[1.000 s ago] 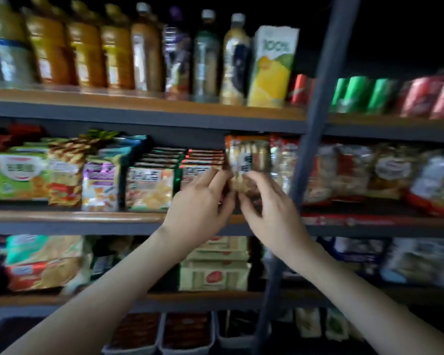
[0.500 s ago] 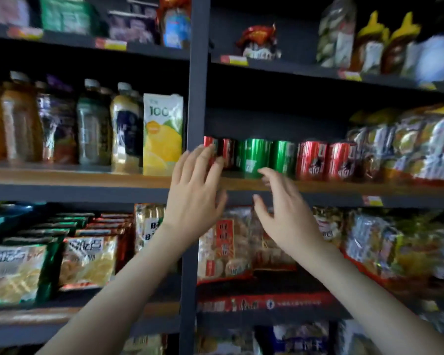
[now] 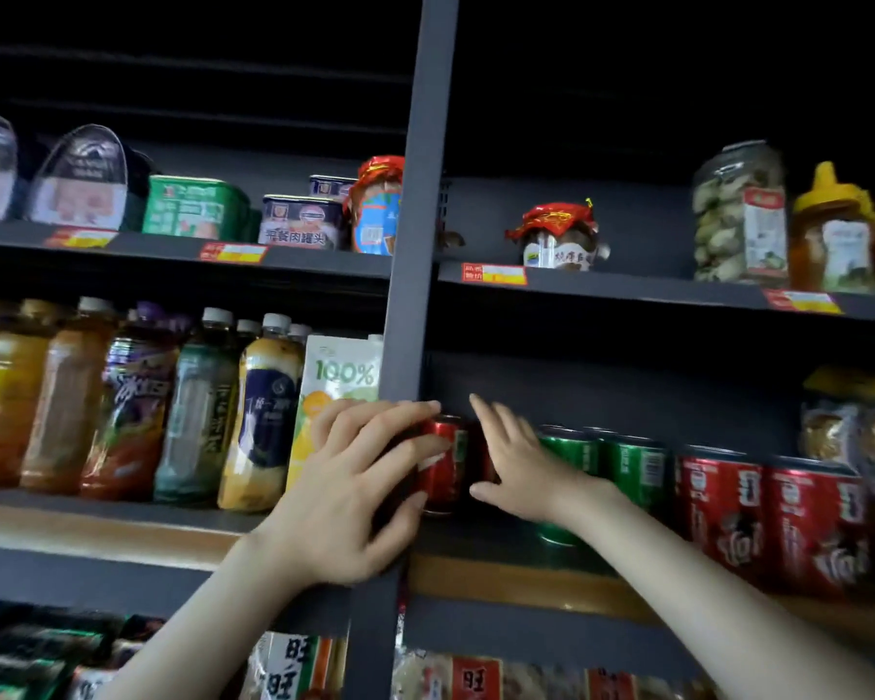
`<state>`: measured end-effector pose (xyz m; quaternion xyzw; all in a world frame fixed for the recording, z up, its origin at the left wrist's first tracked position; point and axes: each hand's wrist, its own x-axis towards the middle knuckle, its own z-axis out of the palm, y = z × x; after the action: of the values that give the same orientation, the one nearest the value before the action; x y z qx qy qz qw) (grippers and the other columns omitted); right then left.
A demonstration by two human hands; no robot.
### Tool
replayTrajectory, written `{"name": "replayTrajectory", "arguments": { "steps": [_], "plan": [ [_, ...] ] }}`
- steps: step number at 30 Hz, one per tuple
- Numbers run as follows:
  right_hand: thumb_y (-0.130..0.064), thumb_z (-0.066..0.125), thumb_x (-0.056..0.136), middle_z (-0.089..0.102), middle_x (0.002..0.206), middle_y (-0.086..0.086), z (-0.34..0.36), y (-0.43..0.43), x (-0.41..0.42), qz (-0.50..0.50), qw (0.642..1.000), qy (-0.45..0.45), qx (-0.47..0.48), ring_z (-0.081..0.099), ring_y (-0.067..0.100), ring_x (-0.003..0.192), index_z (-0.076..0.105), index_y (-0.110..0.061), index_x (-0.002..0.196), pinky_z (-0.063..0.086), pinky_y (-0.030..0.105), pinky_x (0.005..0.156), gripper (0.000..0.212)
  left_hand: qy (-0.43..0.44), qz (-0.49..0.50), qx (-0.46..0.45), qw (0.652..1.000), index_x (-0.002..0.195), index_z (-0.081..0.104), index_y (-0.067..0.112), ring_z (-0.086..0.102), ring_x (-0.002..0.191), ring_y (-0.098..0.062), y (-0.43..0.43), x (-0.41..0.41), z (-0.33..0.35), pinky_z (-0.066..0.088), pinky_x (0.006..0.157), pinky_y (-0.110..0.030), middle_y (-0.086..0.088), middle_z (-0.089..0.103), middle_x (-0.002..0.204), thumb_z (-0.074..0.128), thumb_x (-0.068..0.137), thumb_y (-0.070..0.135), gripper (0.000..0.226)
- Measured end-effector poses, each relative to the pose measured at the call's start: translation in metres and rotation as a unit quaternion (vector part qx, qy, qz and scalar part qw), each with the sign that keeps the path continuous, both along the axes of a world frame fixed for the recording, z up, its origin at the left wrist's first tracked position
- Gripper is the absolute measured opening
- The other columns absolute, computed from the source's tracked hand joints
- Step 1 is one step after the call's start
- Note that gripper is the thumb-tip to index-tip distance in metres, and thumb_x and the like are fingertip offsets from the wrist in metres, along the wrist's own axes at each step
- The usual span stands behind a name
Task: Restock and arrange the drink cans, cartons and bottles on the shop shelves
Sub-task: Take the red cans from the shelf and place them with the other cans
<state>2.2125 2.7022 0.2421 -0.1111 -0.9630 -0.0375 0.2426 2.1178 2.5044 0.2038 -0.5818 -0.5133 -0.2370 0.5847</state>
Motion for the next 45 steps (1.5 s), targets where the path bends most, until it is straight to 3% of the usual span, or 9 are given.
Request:
{"name": "replayTrajectory", "arguments": {
  "steps": [7, 13, 19, 23, 27, 30, 38, 42, 45],
  "plan": [
    [-0.022, 0.062, 0.093, -0.022, 0.160, 0.007, 0.009, 0.010, -0.061, -0.006, 0.997, -0.071, -0.010, -0.013, 0.029, 0.148, -0.017, -0.012, 0.152, 0.004, 0.040, 0.119, 0.099, 0.009, 0.041, -0.026, 0.999, 0.118, 0.060, 0.018, 0.037, 0.118, -0.023, 0.001, -0.003, 0.006, 0.018, 0.108, -0.032, -0.003, 0.042, 0.137, 0.046, 0.083, 0.033, 0.041],
    [-0.025, 0.068, 0.088, -0.005, 0.160, 0.012, 0.007, 0.010, -0.075, -0.003, 1.000, 0.021, -0.004, -0.005, 0.031, 0.148, 0.010, -0.012, 0.148, 0.014, 0.046, 0.118, 0.084, 0.015, 0.070, -0.032, 0.997, 0.118, 0.058, 0.019, 0.035, 0.120, -0.024, -0.001, 0.000, 0.005, 0.022, 0.107, -0.036, -0.005, 0.040, 0.138, 0.045, 0.083, 0.032, 0.039],
    [-0.030, 0.074, 0.082, 0.033, 0.127, 0.011, 0.004, -0.003, -0.058, 0.069, 0.996, 0.033, 0.043, 0.055, 0.034, 0.106, 0.024, -0.017, 0.127, 0.051, 0.042, 0.079, 0.069, 0.025, 0.079, -0.027, 0.996, 0.115, 0.062, 0.016, 0.037, 0.124, -0.028, -0.001, 0.001, 0.001, 0.027, 0.106, -0.041, -0.008, 0.041, 0.137, 0.045, 0.085, 0.028, 0.037],
    [-0.018, 0.067, 0.086, 0.030, 0.124, 0.009, -0.001, -0.017, -0.043, 0.103, 0.981, 0.023, 0.161, 0.056, 0.033, 0.097, 0.026, -0.020, 0.136, 0.044, 0.035, 0.062, 0.065, 0.030, 0.100, -0.015, 0.994, 0.102, 0.072, 0.010, 0.038, 0.127, -0.028, -0.002, 0.006, -0.004, 0.027, 0.107, -0.039, -0.009, 0.044, 0.136, 0.047, 0.084, 0.024, 0.034],
    [-0.001, 0.061, 0.086, 0.023, 0.134, 0.010, -0.001, -0.032, -0.015, 0.051, 0.972, 0.030, 0.227, 0.042, 0.033, 0.117, 0.027, -0.019, 0.139, 0.048, 0.040, 0.073, 0.066, 0.027, 0.101, 0.003, 0.995, 0.099, 0.071, 0.009, 0.040, 0.130, -0.028, -0.001, 0.011, -0.007, 0.027, 0.107, -0.038, -0.008, 0.045, 0.135, 0.049, 0.084, 0.022, 0.030],
    [0.002, 0.060, 0.084, 0.018, 0.139, 0.008, -0.001, -0.042, 0.014, 0.019, 0.963, 0.066, 0.262, 0.034, 0.032, 0.122, 0.020, -0.024, 0.144, 0.040, 0.037, 0.061, 0.076, 0.011, 0.101, 0.021, 0.995, 0.108, 0.068, 0.009, 0.041, 0.130, -0.029, 0.000, 0.018, -0.012, 0.029, 0.107, -0.041, -0.011, 0.050, 0.135, 0.050, 0.085, 0.021, 0.031],
    [-0.006, 0.092, 0.049, 0.046, 0.122, 0.009, -0.039, -0.064, 0.118, 0.027, 0.937, 0.261, 0.230, 0.063, 0.028, 0.089, 0.048, -0.021, 0.131, 0.040, 0.022, 0.039, 0.095, -0.172, 0.056, 0.027, 0.983, 0.121, 0.056, 0.011, 0.040, 0.123, -0.025, 0.001, 0.085, -0.058, 0.030, 0.101, -0.034, -0.008, 0.043, 0.138, 0.051, 0.085, 0.030, 0.041],
    [-0.011, 0.092, 0.060, 0.039, 0.131, 0.005, -0.083, -0.085, 0.175, 0.072, 0.921, 0.359, 0.134, 0.062, 0.028, 0.105, 0.044, -0.025, 0.131, 0.057, 0.027, 0.067, 0.087, -0.420, -0.087, -0.001, 0.903, 0.122, 0.053, 0.021, 0.045, 0.118, -0.008, -0.007, 0.147, -0.099, 0.040, 0.095, -0.024, 0.006, 0.053, 0.125, 0.057, 0.093, 0.040, 0.035],
    [-0.016, 0.092, 0.061, 0.034, 0.127, 0.001, -0.131, -0.104, 0.215, 0.080, 0.912, 0.400, 0.039, 0.049, 0.017, 0.115, 0.045, -0.026, 0.127, 0.046, 0.018, 0.093, 0.082, -0.696, -0.270, -0.107, 0.656, 0.117, 0.062, 0.026, 0.061, 0.111, -0.009, -0.021, 0.206, -0.126, 0.046, 0.089, -0.022, 0.011, 0.068, 0.112, 0.054, 0.083, 0.059, 0.047]
  ]
}}
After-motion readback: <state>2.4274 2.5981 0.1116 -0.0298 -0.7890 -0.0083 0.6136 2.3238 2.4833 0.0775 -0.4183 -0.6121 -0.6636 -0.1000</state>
